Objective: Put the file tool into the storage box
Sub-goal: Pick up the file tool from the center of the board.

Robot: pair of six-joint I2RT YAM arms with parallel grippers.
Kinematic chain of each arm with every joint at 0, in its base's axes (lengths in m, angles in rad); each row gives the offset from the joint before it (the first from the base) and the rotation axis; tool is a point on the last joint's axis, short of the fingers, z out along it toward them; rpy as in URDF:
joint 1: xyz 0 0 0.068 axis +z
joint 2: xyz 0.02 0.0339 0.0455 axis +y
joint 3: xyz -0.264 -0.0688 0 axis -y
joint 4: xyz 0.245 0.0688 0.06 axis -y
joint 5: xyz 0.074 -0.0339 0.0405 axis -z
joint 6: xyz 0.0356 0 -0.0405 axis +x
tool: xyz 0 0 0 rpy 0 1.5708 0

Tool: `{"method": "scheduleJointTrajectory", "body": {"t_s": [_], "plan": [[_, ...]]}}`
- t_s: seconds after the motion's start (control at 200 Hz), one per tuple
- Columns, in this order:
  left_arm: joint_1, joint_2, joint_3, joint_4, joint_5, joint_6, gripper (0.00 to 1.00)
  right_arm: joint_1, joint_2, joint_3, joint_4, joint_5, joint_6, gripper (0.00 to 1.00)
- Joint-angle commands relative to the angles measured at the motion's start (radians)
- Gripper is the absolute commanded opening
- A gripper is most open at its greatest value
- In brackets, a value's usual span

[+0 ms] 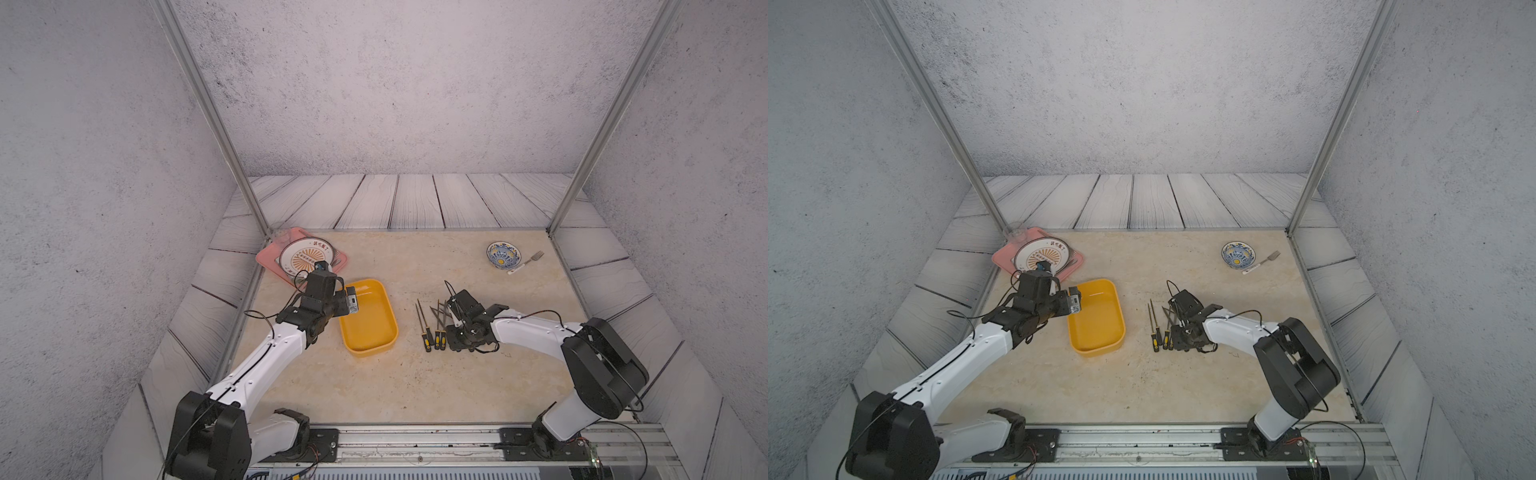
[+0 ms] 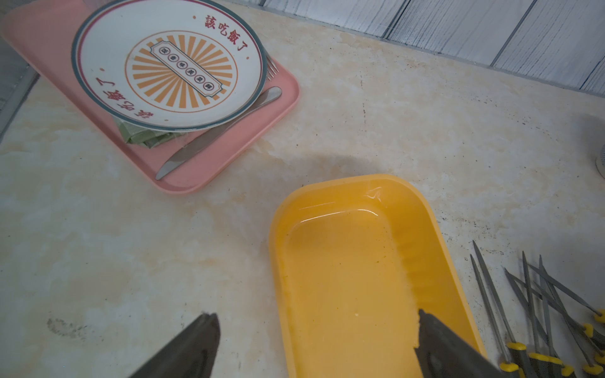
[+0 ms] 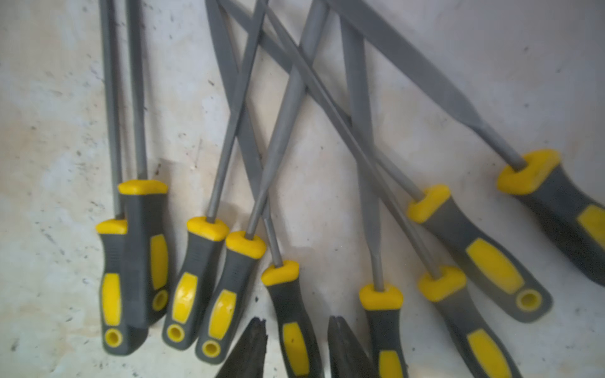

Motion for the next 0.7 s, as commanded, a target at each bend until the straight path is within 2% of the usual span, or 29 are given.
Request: {"method": "scheduleJointTrajectory", "body": {"t_s": [0.0, 0.12, 0.21, 0.305, 0.521, 0.696], "plan": [[-0.006, -0.021, 0.007, -0.013, -0.004, 0.006, 0.98, 0.017, 0.021, -0.030, -0.011, 0.035, 0.016, 0.36], [-0.007, -0.025, 0.012, -0.017, 0.004, 0.000, 0.98, 0.022, 0.026, -0.054, 0.009, 0.053, 0.049, 0.27], [-0.008, -0.029, 0.011, -0.014, 0.017, -0.004, 0.98, 0.023, 0.026, -0.059, 0.010, 0.068, 0.062, 0.14], [-0.010, -0.034, 0.010, -0.006, 0.033, -0.002, 0.98, 0.023, 0.018, -0.040, -0.009, 0.097, 0.064, 0.05], [-0.013, -0.034, 0.006, 0.000, 0.032, 0.000, 0.98, 0.023, -0.010, 0.065, -0.067, 0.148, 0.006, 0.04], [-0.015, -0.034, 0.003, 0.004, 0.035, -0.001, 0.99, 0.023, -0.055, 0.146, -0.075, 0.088, -0.027, 0.05]]}}
